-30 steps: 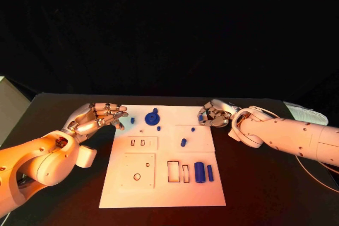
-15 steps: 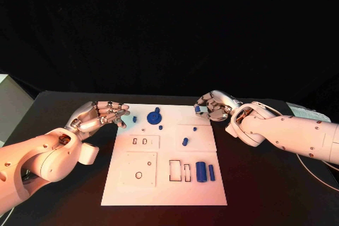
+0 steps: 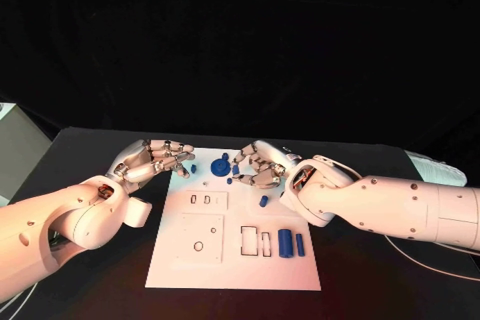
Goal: Assemble the parts on the task board
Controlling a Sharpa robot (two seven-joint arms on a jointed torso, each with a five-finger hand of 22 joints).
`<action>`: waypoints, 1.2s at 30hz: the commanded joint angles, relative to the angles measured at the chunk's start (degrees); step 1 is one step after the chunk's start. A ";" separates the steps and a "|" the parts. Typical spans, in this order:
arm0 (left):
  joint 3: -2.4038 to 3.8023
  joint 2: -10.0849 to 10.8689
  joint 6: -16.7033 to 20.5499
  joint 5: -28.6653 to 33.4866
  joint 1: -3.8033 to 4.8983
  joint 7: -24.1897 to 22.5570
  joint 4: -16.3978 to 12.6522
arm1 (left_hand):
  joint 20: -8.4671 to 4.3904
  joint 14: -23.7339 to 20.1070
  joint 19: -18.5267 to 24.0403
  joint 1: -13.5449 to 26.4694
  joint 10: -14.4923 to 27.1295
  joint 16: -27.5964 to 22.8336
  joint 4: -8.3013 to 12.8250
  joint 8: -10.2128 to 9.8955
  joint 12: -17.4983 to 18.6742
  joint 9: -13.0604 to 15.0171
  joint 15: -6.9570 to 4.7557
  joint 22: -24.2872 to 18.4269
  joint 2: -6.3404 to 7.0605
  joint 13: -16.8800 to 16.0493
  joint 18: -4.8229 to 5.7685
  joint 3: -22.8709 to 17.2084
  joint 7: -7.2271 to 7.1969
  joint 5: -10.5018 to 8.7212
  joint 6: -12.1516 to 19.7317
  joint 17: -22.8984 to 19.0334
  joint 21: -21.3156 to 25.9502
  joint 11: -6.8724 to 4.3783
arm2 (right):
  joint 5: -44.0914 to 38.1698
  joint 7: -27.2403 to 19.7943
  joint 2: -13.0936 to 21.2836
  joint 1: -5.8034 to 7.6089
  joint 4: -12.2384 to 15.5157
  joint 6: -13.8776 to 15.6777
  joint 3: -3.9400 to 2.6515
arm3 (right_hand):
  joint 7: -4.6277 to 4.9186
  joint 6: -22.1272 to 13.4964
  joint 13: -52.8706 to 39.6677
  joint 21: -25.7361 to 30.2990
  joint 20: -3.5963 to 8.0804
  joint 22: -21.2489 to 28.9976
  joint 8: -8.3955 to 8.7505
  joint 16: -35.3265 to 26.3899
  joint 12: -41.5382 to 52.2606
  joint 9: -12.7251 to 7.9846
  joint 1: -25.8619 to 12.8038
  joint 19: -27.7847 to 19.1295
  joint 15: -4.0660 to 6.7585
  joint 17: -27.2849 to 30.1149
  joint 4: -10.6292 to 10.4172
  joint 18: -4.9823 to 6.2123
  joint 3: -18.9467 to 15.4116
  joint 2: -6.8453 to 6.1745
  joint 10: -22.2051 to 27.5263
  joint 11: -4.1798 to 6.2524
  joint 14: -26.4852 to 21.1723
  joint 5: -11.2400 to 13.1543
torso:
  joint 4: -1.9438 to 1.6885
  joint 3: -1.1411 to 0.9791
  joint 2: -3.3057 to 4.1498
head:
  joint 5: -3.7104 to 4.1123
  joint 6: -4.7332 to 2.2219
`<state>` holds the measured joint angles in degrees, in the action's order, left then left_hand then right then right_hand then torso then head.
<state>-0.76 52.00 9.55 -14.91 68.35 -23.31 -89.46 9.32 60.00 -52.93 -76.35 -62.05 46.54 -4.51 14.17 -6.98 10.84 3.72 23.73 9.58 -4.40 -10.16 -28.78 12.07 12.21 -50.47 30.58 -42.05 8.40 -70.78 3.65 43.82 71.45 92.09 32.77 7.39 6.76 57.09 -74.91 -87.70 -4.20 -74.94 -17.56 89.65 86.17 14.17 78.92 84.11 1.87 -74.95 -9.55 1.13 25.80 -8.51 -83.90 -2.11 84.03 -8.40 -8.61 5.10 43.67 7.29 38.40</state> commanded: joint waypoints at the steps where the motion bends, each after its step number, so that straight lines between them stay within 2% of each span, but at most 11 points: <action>1: 0.05 -0.27 -0.51 0.44 0.04 -0.51 0.22 | 0.07 -0.19 -0.30 -0.06 0.39 0.28 0.05 -0.19 0.11 0.04 0.42 0.05 -0.30 0.09 -0.25 0.13 0.35 -0.08 0.11 0.05 -0.39 0.08 | -6.89 7.97 -2.08 -0.72 0.15 0.00 0.16 | -0.62 0.16 -11.27 -0.16 0.35 -13.42 -3.96 0.35 0.26 2.13 -0.88 4.95 0.32 -15.05 -0.21 -0.56 0.16 0.03 -2.63 0.41 5.97 0.29 | 0.13 0.41 -0.63 | -0.26 0.33; 8: 0.05 -0.34 -0.46 0.71 0.05 -0.48 0.36 | 0.19 -0.27 -0.18 0.65 0.35 0.49 -0.49 -0.16 -0.11 0.08 0.50 -0.01 -0.23 0.07 -0.23 0.44 0.33 -0.13 0.12 0.03 -0.34 0.09 | -12.25 13.73 -6.32 -2.38 -0.50 -0.50 0.45 | -0.89 0.43 -11.87 0.38 0.51 -13.01 -4.45 0.14 0.81 2.29 -1.83 4.73 0.52 -14.65 -0.34 -0.41 0.20 -0.33 -3.21 0.63 5.87 0.35 | -0.29 0.70 -0.94 | -0.61 1.13; 9: 0.05 -0.33 -0.45 0.74 0.05 -0.46 0.36 | 0.19 -0.27 -0.18 0.65 0.35 0.49 -0.49 -0.16 -0.11 0.08 0.50 -0.01 -0.23 0.07 -0.23 0.44 0.33 -0.13 0.12 0.03 -0.34 0.09 | -13.17 14.75 -7.04 -2.76 -0.67 -0.72 0.50 | -0.92 0.46 -11.90 0.30 0.53 -13.07 -4.51 0.12 0.84 2.31 -1.96 4.77 0.54 -14.59 -0.36 -0.43 0.19 -0.41 -3.25 0.66 5.85 0.34 | -0.24 0.66 -0.91 | -0.69 1.11; 12: 0.05 -0.25 -0.42 0.76 0.05 -0.39 0.29 | 0.19 -0.27 -0.18 0.65 0.35 0.49 -0.49 -0.16 -0.11 0.08 0.50 -0.01 -0.23 0.07 -0.23 0.44 0.33 -0.13 0.12 0.03 -0.34 0.09 | -14.92 16.29 -8.21 -3.50 -1.07 -0.98 0.56 | -0.97 0.48 -11.98 0.39 0.60 -13.01 -4.63 0.07 0.91 2.33 -2.42 4.74 0.61 -14.49 -0.48 -0.41 0.17 -0.61 -3.33 0.72 5.83 0.34 | 0.03 0.62 -0.74 | -1.67 0.66; 14: 0.05 -0.15 -0.37 0.78 0.06 -0.31 0.19 | 0.19 -0.27 -0.18 0.65 0.35 0.49 -0.49 -0.16 -0.11 0.08 0.50 -0.01 -0.23 0.07 -0.23 0.44 0.33 -0.13 0.12 0.03 -0.34 0.09 | -16.08 17.07 -9.18 -4.12 -1.58 -1.16 0.58 | -1.04 0.47 -12.07 0.25 0.70 -13.12 -4.80 0.02 0.98 2.35 -3.14 4.81 0.70 -14.40 -0.79 -0.45 0.26 -0.60 -3.42 0.80 5.81 0.39 | 0.15 0.65 -0.63 | -2.01 0.52; 17: 0.04 -0.10 -0.33 0.78 0.06 -0.25 0.12 | 0.19 -0.27 -0.18 0.65 0.35 0.49 -0.49 -0.16 -0.11 0.08 0.50 -0.01 -0.23 0.07 -0.23 0.44 0.33 -0.13 0.12 0.03 -0.34 0.09 | -17.39 17.71 -10.00 -4.66 -2.12 -1.33 0.60 | -1.06 0.44 -12.09 0.30 0.73 -13.08 -4.86 0.01 0.99 2.35 -3.44 4.79 0.72 -14.39 -0.90 -0.43 0.24 -0.70 -3.44 0.82 5.80 0.45 | 0.14 0.58 -0.63 | -2.05 0.83; 24: 0.04 0.05 -0.26 0.79 0.07 -0.17 -0.02 | 0.20 -0.28 -0.17 0.71 0.32 0.54 -0.55 -0.12 -0.17 0.10 0.50 -0.03 -0.25 0.06 -0.24 0.46 0.30 -0.12 0.08 0.03 -0.33 0.07 | -21.45 18.97 -10.64 -5.49 -2.82 -1.15 0.61 | -1.10 0.38 -12.24 0.20 0.80 -13.17 -5.02 -0.02 1.12 2.35 -4.20 4.84 0.77 -14.33 -1.13 -0.46 0.12 -1.15 -3.58 0.85 5.79 0.62 | -0.10 0.63 -0.77 | -2.13 1.16; 28: 0.04 0.33 -0.16 0.77 0.07 -0.11 -0.05 | 0.20 -0.28 -0.17 0.71 0.32 0.54 -0.55 -0.12 -0.17 0.10 0.50 -0.03 -0.25 0.06 -0.24 0.46 0.30 -0.12 0.08 0.03 -0.33 0.07 | -23.03 19.07 -10.70 -5.68 -3.17 -1.45 0.61 | -1.13 0.41 -12.38 0.05 0.82 -13.28 -5.10 -0.02 1.25 2.36 -4.42 4.91 0.79 -14.32 -1.16 -0.50 0.06 -1.39 -3.71 0.88 5.79 0.71 | 0.06 0.63 -0.72 | -2.37 1.28; 33: 0.04 0.57 -0.10 0.75 0.08 -0.07 -0.08 | 0.20 -0.28 -0.17 0.71 0.32 0.54 -0.55 -0.12 -0.17 0.10 0.50 -0.03 -0.25 0.06 -0.24 0.46 0.30 -0.12 0.08 0.03 -0.33 0.07 | -23.99 19.02 -10.79 -5.95 -3.39 -1.60 0.61 | -1.13 0.37 -12.40 0.04 0.84 -13.29 -5.15 -0.02 1.26 2.35 -4.64 4.91 0.81 -14.32 -1.22 -0.50 0.00 -1.61 -3.72 0.89 5.79 0.63 | 0.02 0.52 -0.63 | -2.71 1.53; 36: 0.04 0.63 -0.12 0.74 0.08 -0.05 -0.12 | 0.20 -0.28 -0.17 0.71 0.32 0.54 -0.55 -0.12 -0.17 0.10 0.50 -0.03 -0.25 0.06 -0.24 0.46 0.30 -0.12 0.08 0.03 -0.33 0.07 | -24.21 18.96 -10.89 -6.11 -3.53 -1.81 0.61 | -1.13 0.37 -12.40 0.04 0.84 -13.29 -5.15 -0.02 1.26 2.35 -4.64 4.91 0.81 -14.32 -1.22 -0.50 0.00 -1.61 -3.72 0.89 5.79 0.63 | 0.02 0.55 -0.67 | -2.83 1.70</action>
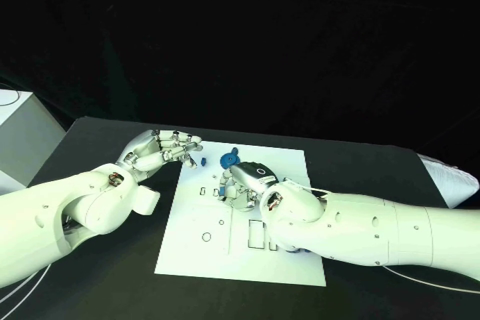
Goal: Assemble the parts on the task board
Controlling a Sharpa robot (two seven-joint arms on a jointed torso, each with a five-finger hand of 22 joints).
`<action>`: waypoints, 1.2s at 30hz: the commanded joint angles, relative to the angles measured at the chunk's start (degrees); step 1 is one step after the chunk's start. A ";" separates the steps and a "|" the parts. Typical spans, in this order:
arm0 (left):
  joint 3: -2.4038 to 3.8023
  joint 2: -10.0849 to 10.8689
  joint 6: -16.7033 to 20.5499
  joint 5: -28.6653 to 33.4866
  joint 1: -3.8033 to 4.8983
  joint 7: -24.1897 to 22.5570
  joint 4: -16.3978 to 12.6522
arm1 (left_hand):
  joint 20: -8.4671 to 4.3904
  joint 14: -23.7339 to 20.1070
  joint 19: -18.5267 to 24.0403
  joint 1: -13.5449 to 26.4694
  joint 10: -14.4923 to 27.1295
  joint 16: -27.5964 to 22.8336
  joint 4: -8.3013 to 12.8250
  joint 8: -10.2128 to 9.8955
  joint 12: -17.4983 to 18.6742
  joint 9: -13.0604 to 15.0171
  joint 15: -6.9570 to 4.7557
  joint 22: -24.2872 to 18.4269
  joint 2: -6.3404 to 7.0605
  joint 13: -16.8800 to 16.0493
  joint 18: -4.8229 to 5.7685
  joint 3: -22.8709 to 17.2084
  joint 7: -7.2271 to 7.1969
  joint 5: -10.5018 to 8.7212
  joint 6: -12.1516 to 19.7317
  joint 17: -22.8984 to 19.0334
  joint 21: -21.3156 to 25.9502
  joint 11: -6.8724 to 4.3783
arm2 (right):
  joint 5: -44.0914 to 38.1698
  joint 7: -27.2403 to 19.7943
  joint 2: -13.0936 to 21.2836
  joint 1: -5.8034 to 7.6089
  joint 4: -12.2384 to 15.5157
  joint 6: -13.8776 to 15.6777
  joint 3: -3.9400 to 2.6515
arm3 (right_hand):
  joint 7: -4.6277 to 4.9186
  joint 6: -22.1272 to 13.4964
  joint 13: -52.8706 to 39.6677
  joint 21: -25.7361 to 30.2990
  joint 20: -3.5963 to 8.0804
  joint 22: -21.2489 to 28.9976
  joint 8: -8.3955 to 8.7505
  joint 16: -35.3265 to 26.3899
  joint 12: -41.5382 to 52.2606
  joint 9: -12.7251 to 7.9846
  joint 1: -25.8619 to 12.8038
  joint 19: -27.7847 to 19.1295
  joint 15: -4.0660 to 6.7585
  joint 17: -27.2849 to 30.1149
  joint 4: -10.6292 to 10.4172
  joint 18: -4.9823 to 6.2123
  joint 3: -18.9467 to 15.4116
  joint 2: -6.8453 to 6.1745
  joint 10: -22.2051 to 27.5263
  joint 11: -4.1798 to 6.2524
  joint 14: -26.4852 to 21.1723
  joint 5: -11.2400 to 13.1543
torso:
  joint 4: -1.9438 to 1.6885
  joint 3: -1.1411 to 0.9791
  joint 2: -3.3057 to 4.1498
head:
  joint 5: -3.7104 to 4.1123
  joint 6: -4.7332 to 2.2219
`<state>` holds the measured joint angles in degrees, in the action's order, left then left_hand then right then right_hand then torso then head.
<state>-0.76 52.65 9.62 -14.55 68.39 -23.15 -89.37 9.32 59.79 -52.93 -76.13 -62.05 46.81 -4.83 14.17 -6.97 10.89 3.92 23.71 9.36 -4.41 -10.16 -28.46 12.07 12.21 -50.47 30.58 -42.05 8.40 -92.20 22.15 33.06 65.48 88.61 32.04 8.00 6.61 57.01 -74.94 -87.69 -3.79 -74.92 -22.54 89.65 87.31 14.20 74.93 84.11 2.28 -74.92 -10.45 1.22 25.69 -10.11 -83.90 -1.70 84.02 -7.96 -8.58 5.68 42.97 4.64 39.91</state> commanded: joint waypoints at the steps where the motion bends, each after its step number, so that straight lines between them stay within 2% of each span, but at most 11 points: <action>1: 0.04 -0.01 -0.21 0.37 0.05 -0.20 -0.23 | 0.20 -0.10 -0.16 0.49 0.32 0.32 -0.26 -0.11 -0.22 0.07 0.28 -0.04 -0.03 0.06 -0.26 0.14 0.28 -0.11 0.07 0.03 -0.32 0.05 | -2.86 0.44 -0.18 -0.21 -0.11 -1.12 0.01 | -0.97 0.46 -12.38 0.04 0.43 -13.32 -0.16 -0.02 0.12 2.32 -0.65 4.91 0.39 -14.34 -0.32 -0.60 0.10 -0.02 -3.72 0.48 5.80 0.19 | -0.02 -0.03 0.02 | -0.18 0.21; 14: 0.04 -0.07 -0.39 0.23 0.05 -0.09 -0.29 | 0.20 -0.10 -0.16 0.49 0.32 0.32 -0.26 -0.11 -0.22 0.07 0.28 -0.04 -0.03 0.06 -0.26 0.14 0.28 -0.11 0.07 0.03 -0.32 0.05 | -3.16 0.30 -0.89 -0.53 -1.16 -1.21 0.01 | -0.97 0.39 -12.34 0.07 0.44 -13.29 -0.19 0.00 0.08 2.31 -0.80 4.90 0.40 -14.37 -0.35 -0.59 0.05 -0.25 -3.68 0.49 5.80 0.14 | 0.05 0.00 0.01 | -0.59 0.71; 19: 0.04 -0.12 -0.44 0.21 0.05 -0.07 -0.22 | 0.20 -0.10 -0.16 0.49 0.32 0.32 -0.26 -0.11 -0.22 0.07 0.28 -0.04 -0.03 0.06 -0.26 0.14 0.28 -0.11 0.07 0.03 -0.32 0.05 | -3.17 0.19 -1.13 -0.59 -1.53 -1.48 0.01 | -0.97 0.35 -12.32 0.07 0.45 -13.30 -0.19 0.01 0.06 2.30 -0.85 4.90 0.40 -14.40 -0.34 -0.59 0.04 -0.35 -3.66 0.48 5.81 0.12 | 0.07 -0.03 0.02 | -1.11 1.01; 23: 0.04 -0.11 -0.45 0.18 0.04 -0.06 -0.22 | 0.20 -0.10 -0.16 0.49 0.32 0.32 -0.26 -0.11 -0.22 0.07 0.28 -0.04 -0.03 0.06 -0.26 0.14 0.28 -0.11 0.07 0.03 -0.32 0.05 | -3.17 0.19 -1.24 -0.63 -1.70 -1.43 0.01 | -0.95 0.29 -12.20 0.07 0.45 -13.30 -0.19 0.00 -0.06 2.28 -0.91 4.91 0.40 -14.38 -0.34 -0.59 0.01 -0.48 -3.56 0.47 5.81 0.12 | 0.07 -0.01 0.00 | -1.04 1.12; 28: 0.04 -0.10 -0.45 0.16 0.04 -0.05 -0.21 | 0.20 -0.10 -0.16 0.49 0.32 0.32 -0.26 -0.11 -0.22 0.07 0.28 -0.04 -0.03 0.06 -0.26 0.14 0.28 -0.11 0.07 0.03 -0.32 0.05 | -3.17 0.14 -1.36 -0.65 -1.91 -1.39 0.01 | -0.84 -0.05 -11.65 0.21 0.45 -13.20 -0.11 -0.05 -0.61 2.20 -1.04 4.85 0.37 -14.27 -0.30 -0.56 -0.04 -0.90 -3.05 0.40 5.78 -0.02 | 0.12 -0.02 -0.04 | -1.08 1.09; 36: 0.04 -0.11 -0.59 0.13 0.04 0.03 -0.32 | 0.21 -0.15 -0.14 0.43 0.37 0.40 -0.26 -0.09 -0.28 0.09 0.26 -0.06 -0.02 0.07 -0.28 0.14 0.27 -0.09 0.07 0.02 -0.31 0.04 | -3.08 0.01 -1.70 -0.71 -2.34 -1.94 0.02 | -0.55 -0.68 -11.00 0.23 0.35 -13.20 0.02 -0.03 -1.29 2.05 -1.28 4.84 0.19 -14.33 -0.24 -0.56 -0.27 -1.84 -2.41 0.15 5.79 -0.21 | 0.11 -0.07 -0.04 | -1.25 1.42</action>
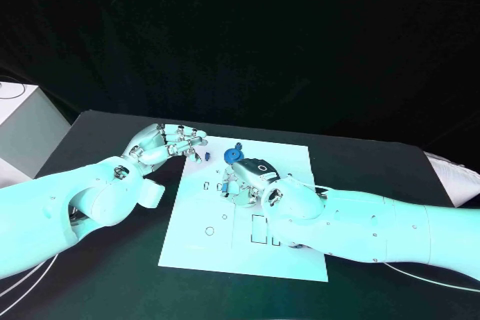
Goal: Assemble the parts on the task board
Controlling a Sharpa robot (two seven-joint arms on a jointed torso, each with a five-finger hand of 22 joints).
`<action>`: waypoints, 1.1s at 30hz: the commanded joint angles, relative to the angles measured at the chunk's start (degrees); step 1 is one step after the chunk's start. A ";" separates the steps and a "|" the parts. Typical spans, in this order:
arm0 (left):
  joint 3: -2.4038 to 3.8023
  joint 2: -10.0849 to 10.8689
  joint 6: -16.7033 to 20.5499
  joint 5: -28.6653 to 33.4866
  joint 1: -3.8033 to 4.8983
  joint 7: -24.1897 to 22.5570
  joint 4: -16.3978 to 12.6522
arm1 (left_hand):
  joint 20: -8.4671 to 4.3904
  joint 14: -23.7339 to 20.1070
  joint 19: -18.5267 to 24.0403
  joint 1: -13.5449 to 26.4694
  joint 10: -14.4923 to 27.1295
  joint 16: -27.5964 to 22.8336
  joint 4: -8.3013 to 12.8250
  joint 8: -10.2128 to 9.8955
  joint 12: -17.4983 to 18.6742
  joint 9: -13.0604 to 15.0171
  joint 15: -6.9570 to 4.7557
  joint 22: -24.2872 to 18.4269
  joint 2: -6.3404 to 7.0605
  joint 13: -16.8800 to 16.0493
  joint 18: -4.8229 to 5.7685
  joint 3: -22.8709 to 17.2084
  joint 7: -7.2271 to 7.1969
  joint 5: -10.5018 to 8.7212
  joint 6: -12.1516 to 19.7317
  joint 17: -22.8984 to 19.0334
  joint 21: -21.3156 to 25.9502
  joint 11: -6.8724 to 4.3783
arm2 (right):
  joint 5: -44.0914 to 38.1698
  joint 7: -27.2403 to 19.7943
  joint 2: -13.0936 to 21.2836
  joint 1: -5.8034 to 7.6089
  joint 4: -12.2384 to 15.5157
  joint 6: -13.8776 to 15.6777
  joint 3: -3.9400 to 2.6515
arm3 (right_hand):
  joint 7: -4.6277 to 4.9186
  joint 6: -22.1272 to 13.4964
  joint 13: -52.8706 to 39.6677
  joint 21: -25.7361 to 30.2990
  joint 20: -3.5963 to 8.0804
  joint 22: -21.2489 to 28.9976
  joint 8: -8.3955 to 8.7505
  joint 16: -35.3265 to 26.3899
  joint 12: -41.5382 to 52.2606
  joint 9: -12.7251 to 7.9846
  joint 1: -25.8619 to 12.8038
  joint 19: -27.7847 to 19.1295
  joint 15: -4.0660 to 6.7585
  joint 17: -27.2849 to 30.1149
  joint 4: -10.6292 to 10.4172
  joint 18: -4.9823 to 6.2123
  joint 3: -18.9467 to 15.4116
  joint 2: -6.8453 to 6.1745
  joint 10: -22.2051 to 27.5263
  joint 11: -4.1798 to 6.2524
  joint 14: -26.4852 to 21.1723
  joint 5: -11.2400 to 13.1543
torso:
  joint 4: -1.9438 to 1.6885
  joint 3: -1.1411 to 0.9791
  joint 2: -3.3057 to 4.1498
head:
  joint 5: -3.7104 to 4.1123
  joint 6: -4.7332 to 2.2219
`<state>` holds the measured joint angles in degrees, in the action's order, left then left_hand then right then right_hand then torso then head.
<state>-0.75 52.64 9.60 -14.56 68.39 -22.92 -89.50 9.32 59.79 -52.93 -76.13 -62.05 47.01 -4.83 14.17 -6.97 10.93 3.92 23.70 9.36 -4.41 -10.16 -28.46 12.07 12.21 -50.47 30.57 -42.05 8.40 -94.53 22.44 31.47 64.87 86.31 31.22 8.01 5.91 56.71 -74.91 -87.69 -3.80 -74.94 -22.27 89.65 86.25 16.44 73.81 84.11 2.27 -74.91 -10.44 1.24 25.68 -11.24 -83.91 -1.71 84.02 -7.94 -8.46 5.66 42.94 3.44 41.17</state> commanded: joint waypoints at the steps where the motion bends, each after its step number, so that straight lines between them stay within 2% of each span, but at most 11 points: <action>1: 0.03 -0.09 -0.55 0.14 0.04 -0.19 -0.19 | 0.21 -0.15 -0.14 0.43 0.37 0.20 -0.26 -0.09 -0.28 0.05 0.26 -0.05 -0.02 0.07 -0.28 0.14 0.27 -0.09 0.07 0.03 -0.31 0.03 | -0.74 -0.27 -0.12 -0.11 -0.06 -1.16 0.02 | 0.17 -0.42 -11.03 0.21 0.35 -13.19 -0.26 -0.04 -0.23 -0.20 -0.19 4.85 0.17 -14.32 -0.26 -0.58 -0.29 -0.75 -2.41 0.14 5.79 -0.16 | 0.00 -0.05 0.00 | -0.05 0.16; 12: 0.03 -0.04 -0.56 0.11 0.04 -0.18 -0.17 | 0.21 -0.19 -0.13 0.43 0.41 0.24 -0.26 -0.09 -0.30 0.06 0.26 -0.06 0.01 0.08 -0.28 0.15 0.29 -0.09 0.08 0.02 -0.31 0.04 | -0.67 -0.08 -0.10 -0.14 0.02 -0.66 0.03 | 1.22 -2.73 -8.31 0.54 -0.35 -12.98 0.39 -0.13 -3.05 -0.83 -1.28 4.72 -0.65 -14.15 -1.50 -0.51 -2.85 -2.68 0.34 -0.82 5.75 1.10 | 0.03 -0.03 0.00 | -0.06 0.25; 14: 0.03 -0.03 -0.55 0.10 0.04 -0.16 -0.16 | 0.21 -0.20 -0.13 0.43 0.43 0.25 -0.26 -0.09 -0.30 0.06 0.27 -0.07 0.03 0.08 -0.28 0.16 0.30 -0.10 0.10 0.01 -0.30 0.05 | -0.66 -0.04 -0.06 -0.14 0.05 -0.47 0.03 | 1.42 -3.41 -7.85 0.66 -0.58 -12.92 0.49 -0.19 -3.53 -1.00 -1.46 4.68 -0.86 -14.04 -2.21 -0.48 -4.84 -2.97 0.85 -1.02 5.72 -0.51 | 0.03 -0.03 -0.01 | -0.07 0.26; 20: 0.03 -0.02 -0.52 0.08 0.04 -0.14 -0.14 | 0.21 -0.20 -0.13 0.43 0.43 0.25 -0.26 -0.09 -0.30 0.06 0.27 -0.07 0.03 0.08 -0.28 0.16 0.30 -0.10 0.10 0.01 -0.30 0.05 | -0.66 -0.02 0.11 -0.14 0.19 0.17 0.04 | 1.75 -4.68 -6.42 1.15 -0.89 -12.61 0.63 -0.31 -4.94 -1.33 -0.34 4.50 -1.14 -13.82 -3.51 -0.36 -8.66 -2.54 2.36 -1.34 5.65 -0.29 | 0.03 -0.02 -0.03 | -0.07 0.28; 24: 0.03 -0.04 -0.50 0.05 0.04 -0.13 -0.11 | 0.22 -0.24 -0.11 0.42 0.49 0.26 -0.25 -0.11 -0.30 0.05 0.28 -0.08 0.08 0.09 -0.28 0.18 0.32 -0.10 0.14 0.00 -0.30 0.07 | -0.65 -0.12 0.38 -0.16 0.76 1.32 0.04 | 2.21 -6.39 -5.39 1.45 -1.13 -12.43 1.30 -0.51 -5.91 -1.75 0.60 4.39 -1.45 -13.46 -4.43 -0.29 -10.68 -2.27 3.43 -1.74 5.55 -0.47 | -0.04 -0.06 -0.03 | -0.03 0.19; 27: 0.03 -0.07 -0.46 0.03 0.04 -0.11 -0.05 | 0.23 -0.27 -0.10 0.41 0.54 0.27 -0.24 -0.12 -0.29 0.05 0.29 -0.09 0.12 0.10 -0.28 0.20 0.34 -0.10 0.18 0.00 -0.29 0.08 | -0.66 -0.27 0.83 -0.22 1.65 2.41 0.04 | 3.00 -8.75 -4.32 1.88 -1.68 -12.18 2.46 -0.58 -6.75 -2.44 1.94 4.23 -2.05 -13.33 -6.11 -0.20 -14.64 -1.78 4.59 -2.46 5.52 -0.62 | -0.08 -0.07 -0.01 | -0.08 0.19; 31: 0.03 -0.20 -0.01 -0.25 0.03 0.16 0.11 | 0.24 -0.35 -0.06 0.40 0.69 0.30 -0.23 -0.16 -0.27 0.04 0.32 -0.11 0.20 0.13 -0.27 0.24 0.42 -0.11 0.27 -0.01 -0.27 0.14 | -0.67 -0.49 2.43 -0.26 3.93 4.11 0.03 | 3.42 -9.32 -3.80 2.19 -2.11 -12.02 3.08 -0.68 -6.88 -2.87 2.41 4.13 -2.40 -13.17 -6.32 -0.13 -20.15 -0.78 5.07 -2.81 5.47 -1.45 | -0.02 -0.08 -0.09 | -0.14 0.16; 33: 0.03 -0.31 0.37 -0.68 0.03 0.74 0.20 | 0.31 -0.63 0.09 0.42 0.95 0.31 -0.23 -0.26 -0.27 0.01 0.44 -0.17 0.36 0.15 -0.23 0.33 0.54 -0.11 0.53 -0.05 -0.18 0.25 | -0.57 -0.81 3.83 -0.21 5.50 5.40 -0.01 | 3.46 -9.49 -3.57 2.33 -2.14 -11.94 3.25 -0.70 -7.00 -2.99 2.62 4.08 -2.47 -13.13 -6.35 -0.09 -21.34 -0.58 5.28 -2.90 5.46 -1.86 | -0.04 -0.03 -0.13 | 0.02 0.01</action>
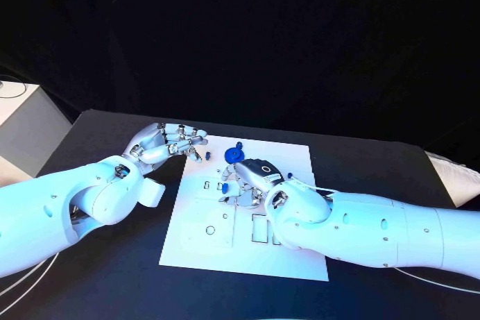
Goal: Assemble the parts on the task board
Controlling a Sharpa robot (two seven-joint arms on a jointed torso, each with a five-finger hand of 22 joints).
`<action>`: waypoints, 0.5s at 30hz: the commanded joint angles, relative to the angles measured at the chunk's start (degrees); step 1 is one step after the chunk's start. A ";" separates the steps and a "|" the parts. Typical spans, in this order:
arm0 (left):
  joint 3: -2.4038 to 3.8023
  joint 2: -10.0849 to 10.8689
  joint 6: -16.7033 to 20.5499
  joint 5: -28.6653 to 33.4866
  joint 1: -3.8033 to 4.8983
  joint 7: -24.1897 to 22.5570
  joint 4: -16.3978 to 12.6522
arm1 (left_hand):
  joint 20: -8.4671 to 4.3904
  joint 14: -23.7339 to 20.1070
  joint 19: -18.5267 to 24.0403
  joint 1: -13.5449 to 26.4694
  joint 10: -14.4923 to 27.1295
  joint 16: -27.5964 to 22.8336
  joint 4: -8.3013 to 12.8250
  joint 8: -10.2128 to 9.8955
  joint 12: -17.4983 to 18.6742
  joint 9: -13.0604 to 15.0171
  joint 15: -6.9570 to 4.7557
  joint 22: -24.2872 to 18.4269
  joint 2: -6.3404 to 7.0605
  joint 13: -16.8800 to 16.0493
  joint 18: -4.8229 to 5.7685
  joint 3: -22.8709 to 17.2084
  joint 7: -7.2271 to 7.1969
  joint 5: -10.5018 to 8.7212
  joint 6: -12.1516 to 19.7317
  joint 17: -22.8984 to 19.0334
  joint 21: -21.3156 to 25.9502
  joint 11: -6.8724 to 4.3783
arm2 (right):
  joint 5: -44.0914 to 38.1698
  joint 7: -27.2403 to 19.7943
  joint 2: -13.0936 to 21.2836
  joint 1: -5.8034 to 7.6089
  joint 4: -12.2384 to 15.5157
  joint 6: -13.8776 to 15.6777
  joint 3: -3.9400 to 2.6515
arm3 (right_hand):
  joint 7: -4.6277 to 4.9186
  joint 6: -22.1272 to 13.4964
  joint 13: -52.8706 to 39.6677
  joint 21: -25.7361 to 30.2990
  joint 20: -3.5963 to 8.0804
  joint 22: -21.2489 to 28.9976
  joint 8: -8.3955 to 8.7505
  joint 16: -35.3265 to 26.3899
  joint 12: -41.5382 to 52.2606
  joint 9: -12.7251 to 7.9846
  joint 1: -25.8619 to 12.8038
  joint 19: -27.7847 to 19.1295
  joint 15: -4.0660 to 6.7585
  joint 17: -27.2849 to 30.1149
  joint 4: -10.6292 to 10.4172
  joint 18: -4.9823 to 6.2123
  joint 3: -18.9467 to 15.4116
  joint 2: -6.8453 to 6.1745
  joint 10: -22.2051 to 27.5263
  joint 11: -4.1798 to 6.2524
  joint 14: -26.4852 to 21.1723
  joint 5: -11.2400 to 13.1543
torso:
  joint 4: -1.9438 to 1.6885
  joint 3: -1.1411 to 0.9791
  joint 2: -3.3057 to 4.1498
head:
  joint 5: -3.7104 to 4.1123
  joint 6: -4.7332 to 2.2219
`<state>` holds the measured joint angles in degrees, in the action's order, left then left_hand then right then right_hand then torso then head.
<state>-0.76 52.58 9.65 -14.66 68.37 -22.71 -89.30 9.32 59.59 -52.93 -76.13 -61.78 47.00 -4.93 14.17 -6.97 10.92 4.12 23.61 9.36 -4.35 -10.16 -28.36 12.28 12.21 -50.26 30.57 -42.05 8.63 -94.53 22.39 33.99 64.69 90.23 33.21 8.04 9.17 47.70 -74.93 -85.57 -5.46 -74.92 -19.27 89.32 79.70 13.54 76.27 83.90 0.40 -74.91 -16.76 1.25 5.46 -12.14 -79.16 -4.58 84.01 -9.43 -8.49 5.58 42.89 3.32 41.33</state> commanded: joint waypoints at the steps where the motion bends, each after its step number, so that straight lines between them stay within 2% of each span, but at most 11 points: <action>1: 0.04 -0.28 0.38 -1.09 0.05 1.16 0.06 | 0.39 -0.98 0.33 0.42 -0.09 0.50 -0.12 -0.07 -1.27 0.13 0.26 -0.22 0.46 -0.32 -0.23 0.45 0.19 -0.14 0.44 -0.01 0.00 -0.10 | -0.39 -1.09 2.20 0.07 2.48 4.27 -0.07 | 0.20 -0.49 -3.48 0.31 -0.49 -11.91 0.31 -0.44 -0.46 -0.14 0.27 4.25 -0.62 -13.02 -0.05 -0.08 -1.47 0.49 0.59 -0.05 5.43 -0.75 | -0.02 0.06 -0.12 | 0.06 -0.16; 3: 0.04 -0.29 0.41 -2.04 0.05 2.34 0.19 | 0.23 -1.25 0.14 0.46 -2.03 2.00 0.04 1.44 -4.83 0.85 -0.20 -0.40 0.54 -2.11 -0.33 1.52 -0.45 -0.24 -0.04 0.59 0.09 -0.90 | 0.22 -1.75 3.48 0.35 3.65 5.49 -0.11 | 0.27 -0.67 -3.43 0.39 -0.52 -11.86 0.48 -0.45 -0.42 -0.24 0.50 4.22 -0.65 -12.99 -0.06 -0.06 -1.92 0.71 0.60 -0.09 5.42 -1.76 | 0.11 0.03 -0.18 | -0.15 -0.20; 5: 0.03 -0.39 0.50 -3.36 0.07 4.03 0.51 | 0.19 -2.34 -0.96 0.88 -0.36 4.31 -0.20 2.78 -8.69 1.58 -0.25 -0.47 0.39 -4.52 -0.27 2.90 -0.57 -0.15 1.54 1.69 -0.23 -0.58 | 2.06 -3.11 5.19 0.98 4.99 6.92 -0.14 | 0.28 -0.59 -3.33 0.76 -0.56 -11.63 0.56 -0.56 -0.38 -0.32 0.97 4.09 -0.68 -12.81 -0.03 0.03 -2.15 1.13 0.61 -0.11 5.37 -3.50 | 0.37 -0.08 -0.25 | -0.39 -0.41; 6: 0.03 -0.52 0.45 -4.07 0.08 4.91 0.79 | -0.28 -0.58 -3.79 1.22 0.17 9.15 -0.52 4.38 -14.01 2.41 -0.73 0.36 0.29 -7.81 -0.36 4.22 -0.95 -0.06 2.41 3.93 -2.26 -1.46 | 3.46 -3.83 6.14 1.40 5.69 7.39 -0.16 | 0.24 -0.32 -3.25 0.99 -0.55 -11.49 0.45 -0.62 -0.39 -0.30 1.26 4.00 -0.66 -12.71 -0.01 0.08 -2.11 1.33 0.65 -0.07 5.34 -4.13 | 0.53 -0.20 -0.28 | -0.49 -0.53; 7: 0.03 -0.66 0.32 -4.78 0.11 5.65 1.13 | -0.82 0.35 -5.62 1.31 2.64 13.46 -1.10 5.91 -19.38 3.16 -1.16 1.39 -0.04 -11.38 -0.18 4.77 -1.41 0.15 3.31 5.96 -4.40 -1.78 | 5.27 -4.42 7.11 1.84 6.36 7.63 -0.19 | 0.13 0.15 -3.19 1.52 -0.52 -11.16 0.21 -0.65 -0.38 -0.24 1.90 3.81 -0.59 -12.66 0.08 0.21 -1.80 1.71 0.66 0.02 5.33 -4.93 | 0.57 -0.27 -0.37 | -0.49 -0.58; 8: 0.03 -0.79 0.14 -5.38 0.13 6.23 1.45 | -1.00 0.21 -5.72 1.84 3.54 15.23 -2.10 6.87 -23.63 3.58 -1.20 1.90 -0.60 -13.98 -0.29 4.86 -0.96 0.10 3.96 6.73 -5.31 -1.85 | 7.20 -4.90 7.87 2.21 6.85 7.76 -0.21 | 0.08 0.32 -2.92 2.39 -0.48 -10.59 0.12 -0.79 -0.57 -0.24 2.45 3.47 -0.53 -12.41 0.12 0.42 -1.56 1.84 0.90 0.09 5.26 -5.66 | 0.63 -0.33 -0.44 | -0.50 -0.59; 9: 0.04 -0.99 -0.14 -6.21 0.18 7.10 1.91 | -1.35 2.26 -6.50 1.38 3.63 18.18 -2.43 8.30 -28.50 4.15 -1.68 2.70 -1.09 -16.82 -0.45 4.35 -1.25 0.19 3.60 9.23 -6.84 -2.24 | 10.31 -5.67 8.76 2.72 7.34 7.82 -0.25 | 0.08 0.26 -2.31 3.66 -0.45 -9.77 0.15 -1.18 -1.10 -0.27 2.78 2.98 -0.51 -11.71 0.14 0.72 -1.45 1.85 1.49 0.09 5.06 -5.95 | 0.69 -0.40 -0.51 | -0.54 -0.67; 11: 0.04 -1.55 -0.39 -8.76 0.48 10.73 3.20 | -2.31 8.77 -7.63 0.74 4.76 24.62 -2.98 10.70 -36.33 5.00 -2.59 4.46 -1.10 -21.39 -0.44 2.46 -2.05 0.40 3.35 18.09 -10.12 -3.21 | 20.84 -8.75 10.63 4.04 7.83 6.81 -0.31 | 0.06 0.22 -1.56 4.99 -0.38 -8.93 0.14 -1.54 -1.70 -0.34 4.06 2.48 -0.44 -11.15 0.20 1.02 -0.76 2.29 2.14 0.15 4.89 -6.32 | 0.82 -0.63 -0.78 | -0.81 -0.61; 12: 0.05 -1.85 -0.51 -9.95 0.77 13.17 3.79 | -2.51 10.57 -7.77 0.56 5.04 26.31 -3.12 11.61 -38.56 5.34 -2.83 5.04 -1.12 -22.66 -0.41 1.71 -2.35 0.42 3.20 20.76 -11.16 -3.44 | 26.02 -10.08 11.30 4.58 7.78 5.65 -0.33 | 0.05 0.31 -1.21 6.09 -0.34 -8.23 0.07 -1.63 -1.96 -0.35 4.80 2.07 -0.41 -11.03 0.26 1.26 -0.19 2.66 2.44 0.18 4.86 -6.67 | 0.91 -0.79 -1.02 | -0.91 -0.48; 14: 0.04 -2.48 0.00 -12.25 1.46 18.42 4.83 | -3.22 16.51 -8.82 0.40 5.55 31.35 -3.41 13.91 -43.73 6.48 -3.49 6.87 -1.07 -25.45 -0.40 -0.20 -2.86 0.44 3.81 28.84 -14.51 -4.02 | 35.87 -12.63 12.28 5.69 7.16 2.76 -0.38 | 0.13 0.18 0.44 10.32 -0.32 -5.54 -0.14 -2.85 -3.36 -0.38 6.92 0.41 -0.40 -9.06 0.72 2.19 1.43 3.26 4.21 0.14 4.23 -7.33 | 1.03 -0.95 -1.27 | -1.21 -0.52; 15: 0.04 -2.84 -0.11 -13.51 1.82 21.60 5.33 | -3.24 17.33 -9.69 0.45 6.06 32.04 -3.53 14.42 -44.77 6.77 -3.41 8.87 -1.14 -25.97 -0.11 -0.80 -2.71 0.33 4.44 29.75 -16.13 -3.90 | 40.88 -14.00 12.68 6.37 6.59 1.36 -0.40 | 0.27 -0.11 1.66 13.71 -0.38 -3.39 -0.23 -4.00 -4.38 -0.42 7.61 -0.96 -0.50 -7.30 0.75 2.90 2.20 3.25 5.54 0.02 3.58 -7.31 | 1.11 -1.11 -1.49 | -1.36 -0.44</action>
<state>-0.81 50.23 9.76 -21.88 69.70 -12.21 -84.45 6.09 75.90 -62.16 -75.16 -56.17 78.16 -8.40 28.17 -50.78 17.47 0.74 31.73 8.36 -29.76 -10.15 -28.62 9.49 12.47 -46.23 58.94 -57.32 4.64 -74.98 15.59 46.32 70.49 97.38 38.16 7.71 9.24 47.63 -73.81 -73.69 -5.86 -74.91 -19.30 85.91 75.85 13.19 83.36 83.58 0.00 -74.90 -16.06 3.31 7.16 -8.97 -74.36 -4.55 84.03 -16.63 -7.66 4.89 41.98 2.29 40.79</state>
